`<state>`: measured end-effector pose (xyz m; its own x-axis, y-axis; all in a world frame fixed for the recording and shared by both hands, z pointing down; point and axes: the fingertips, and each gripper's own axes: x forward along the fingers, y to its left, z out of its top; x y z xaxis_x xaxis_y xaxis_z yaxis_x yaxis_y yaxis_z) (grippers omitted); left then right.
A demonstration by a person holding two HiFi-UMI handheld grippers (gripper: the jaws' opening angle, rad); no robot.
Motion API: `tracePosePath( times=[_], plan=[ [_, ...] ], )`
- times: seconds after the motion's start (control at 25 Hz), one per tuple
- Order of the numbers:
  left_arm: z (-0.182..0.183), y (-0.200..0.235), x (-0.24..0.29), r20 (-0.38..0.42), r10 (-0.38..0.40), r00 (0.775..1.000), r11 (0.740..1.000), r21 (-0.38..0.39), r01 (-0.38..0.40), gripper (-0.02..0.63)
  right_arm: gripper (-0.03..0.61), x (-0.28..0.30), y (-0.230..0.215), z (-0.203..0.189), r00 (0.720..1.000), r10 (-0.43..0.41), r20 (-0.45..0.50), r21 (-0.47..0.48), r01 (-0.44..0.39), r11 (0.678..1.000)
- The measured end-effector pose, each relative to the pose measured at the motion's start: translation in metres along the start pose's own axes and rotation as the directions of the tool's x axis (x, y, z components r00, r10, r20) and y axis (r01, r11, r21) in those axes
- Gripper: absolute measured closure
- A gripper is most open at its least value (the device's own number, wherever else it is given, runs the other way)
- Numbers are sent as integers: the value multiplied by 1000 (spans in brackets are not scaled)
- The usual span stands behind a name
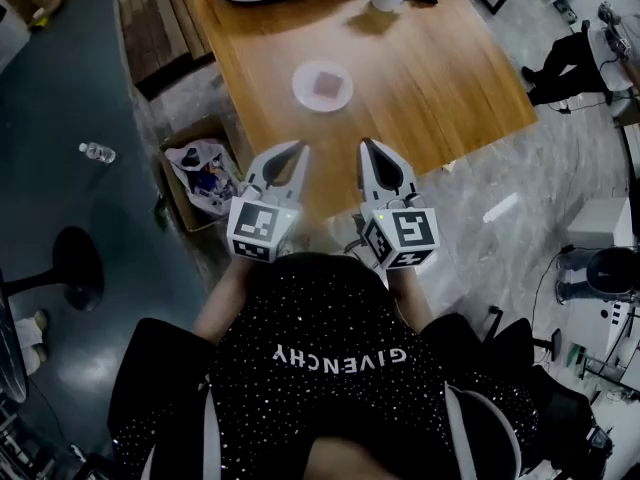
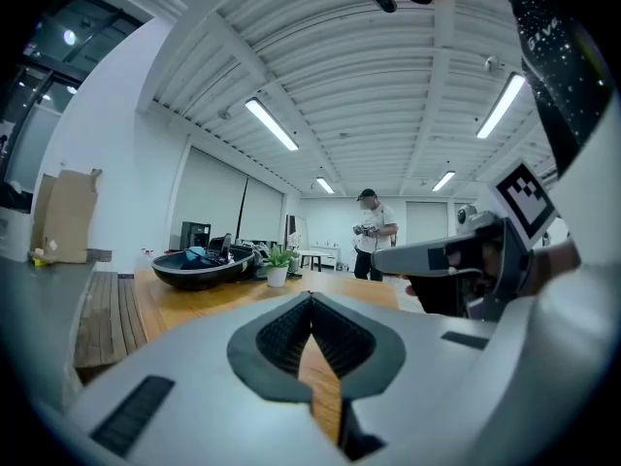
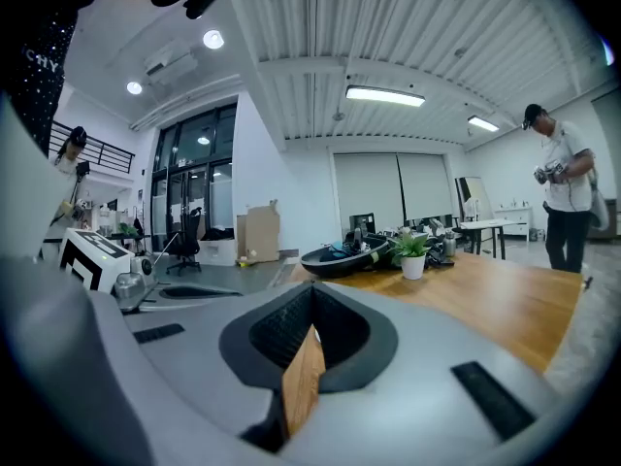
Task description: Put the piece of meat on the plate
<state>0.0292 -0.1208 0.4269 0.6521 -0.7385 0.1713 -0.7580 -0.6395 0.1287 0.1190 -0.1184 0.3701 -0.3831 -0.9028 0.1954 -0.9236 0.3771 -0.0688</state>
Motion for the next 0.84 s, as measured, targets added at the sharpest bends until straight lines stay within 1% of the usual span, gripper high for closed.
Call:
tracePosePath(
  times=[0.12,0.16,0.48,0.6,0.84],
  plan=[
    [25,-6,-9,42,-13,999,999,34,12,603,568,-7,8,-2,1000,-7,7,7,7,1000],
    [28,-8,-13,46,-17,999,999,40,15,603,568,-10,9,-2,1000,-10,11,12,10,1000],
    [1,-21,-52,0,-33,999,999,33,33,603,568,-42,33,-6,999,-37,28,38,36,999],
    [10,-26,-57,11,-43,999,998,49,42,603,568,-49,38,-10,999,-44,27,46,43,998],
    [-1,-11,-59,7,-56,998,997,50,55,603,568,-38,49,-25,998,-60,21,57,58,997]
  ],
)
